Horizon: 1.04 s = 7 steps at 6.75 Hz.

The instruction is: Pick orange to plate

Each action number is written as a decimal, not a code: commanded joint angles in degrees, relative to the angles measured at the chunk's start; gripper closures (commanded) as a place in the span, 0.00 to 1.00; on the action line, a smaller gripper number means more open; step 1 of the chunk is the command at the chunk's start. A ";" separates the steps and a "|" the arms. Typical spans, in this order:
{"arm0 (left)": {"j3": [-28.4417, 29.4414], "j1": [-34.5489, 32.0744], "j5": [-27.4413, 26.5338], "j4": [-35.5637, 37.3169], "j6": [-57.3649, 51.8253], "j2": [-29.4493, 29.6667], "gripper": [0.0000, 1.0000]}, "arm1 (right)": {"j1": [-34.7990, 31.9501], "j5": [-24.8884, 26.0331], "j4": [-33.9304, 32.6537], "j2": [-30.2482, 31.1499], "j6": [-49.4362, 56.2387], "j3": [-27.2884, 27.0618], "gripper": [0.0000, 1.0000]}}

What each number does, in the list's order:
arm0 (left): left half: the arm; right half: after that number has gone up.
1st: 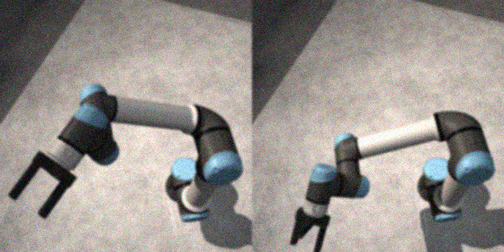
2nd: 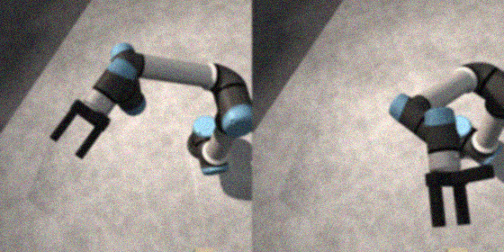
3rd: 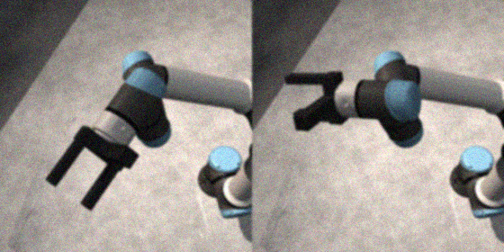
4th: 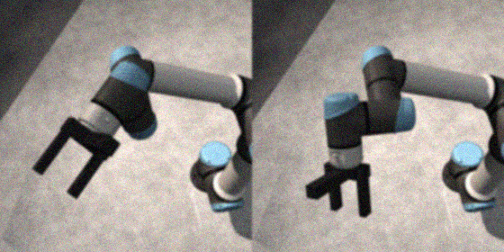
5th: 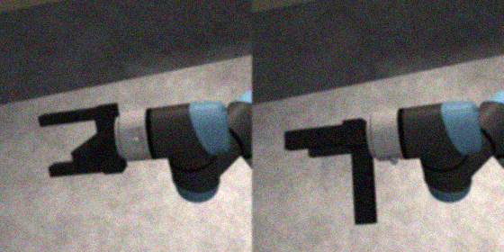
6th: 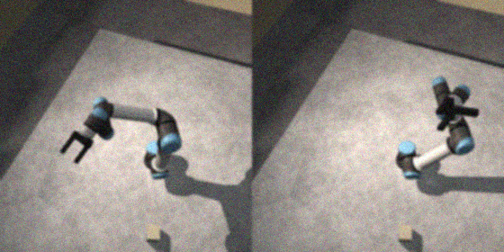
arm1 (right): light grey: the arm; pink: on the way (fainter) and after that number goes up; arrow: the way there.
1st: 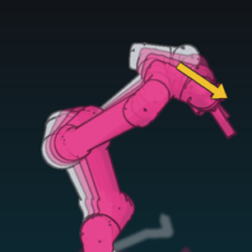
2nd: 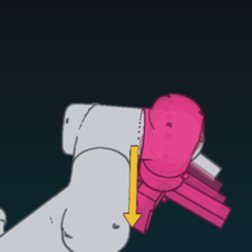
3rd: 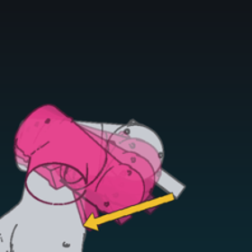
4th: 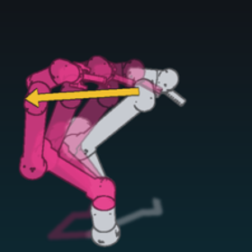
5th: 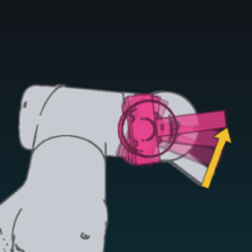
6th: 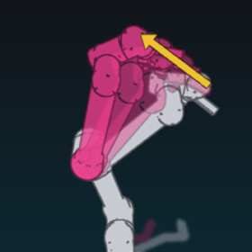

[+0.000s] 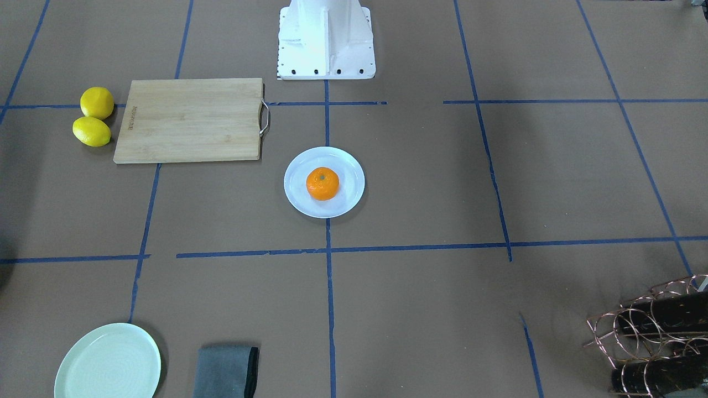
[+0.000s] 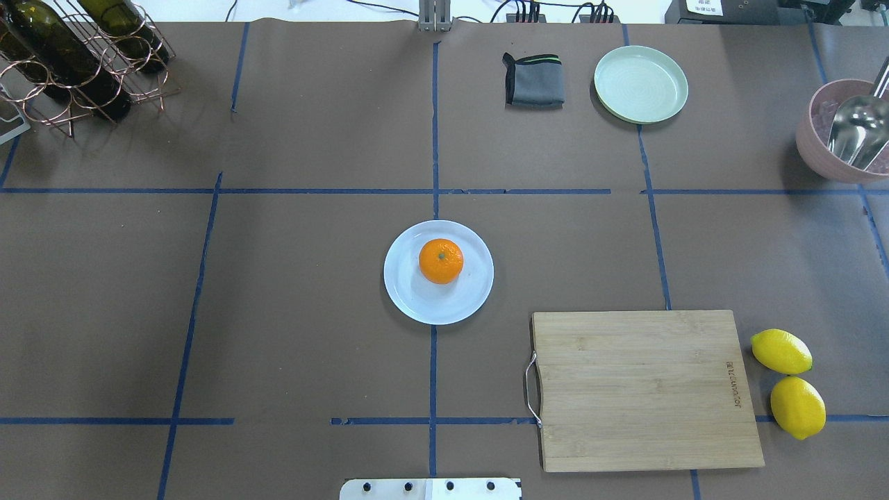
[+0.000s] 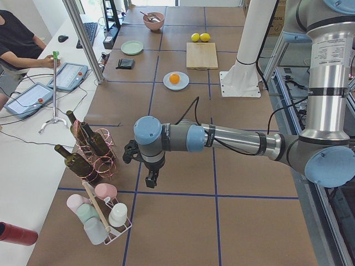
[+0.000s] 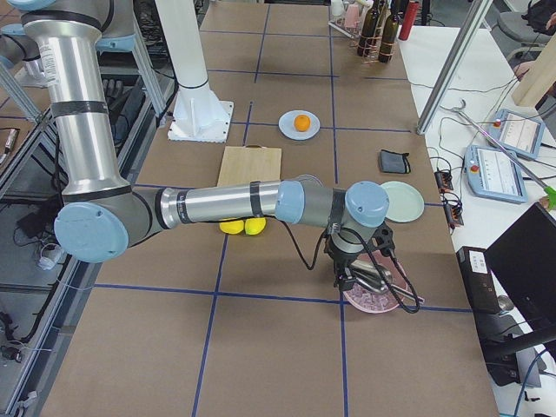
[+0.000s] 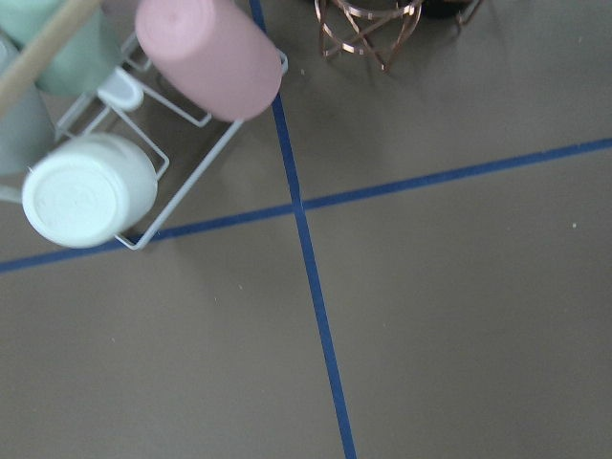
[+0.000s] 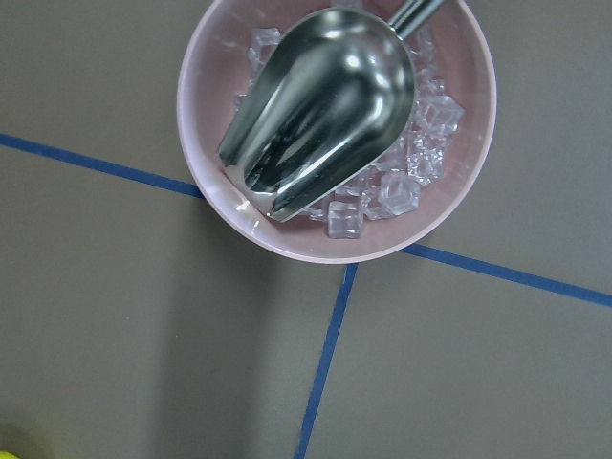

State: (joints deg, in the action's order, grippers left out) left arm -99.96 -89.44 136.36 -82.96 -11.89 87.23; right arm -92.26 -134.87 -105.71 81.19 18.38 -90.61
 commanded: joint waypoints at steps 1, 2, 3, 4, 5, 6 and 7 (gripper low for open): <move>-0.15 0.66 0.05 -0.79 0.28 -1.27 0.00 | 0.15 2.07 3.20 0.20 -4.67 0.78 0.00; -0.32 0.23 0.05 -0.97 -0.24 -1.88 0.00 | 0.41 2.33 5.58 0.37 -4.58 1.40 0.00; -3.02 -2.30 0.05 -0.89 -0.07 -1.71 0.00 | 0.41 3.29 5.87 -0.23 -3.97 0.44 0.00; -0.87 -2.32 -0.21 -0.36 0.02 -0.58 0.00 | 0.50 4.26 5.87 -0.24 -3.88 0.96 0.00; -0.76 -2.15 -0.13 -0.71 -0.07 -0.05 0.00 | 0.50 3.40 5.87 -0.07 -4.14 0.44 0.00; 1.15 -1.36 -0.30 -0.80 -0.24 1.52 0.00 | 0.50 3.39 5.96 0.20 -4.40 0.87 0.00; 1.00 -1.09 -0.04 -0.71 -0.42 1.80 0.00 | 0.85 2.87 6.22 0.29 -4.49 0.87 0.00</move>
State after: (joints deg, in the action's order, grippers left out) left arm -99.43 -90.94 136.18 -83.69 -12.12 88.31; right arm -91.64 -131.58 -99.72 81.32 14.05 -89.82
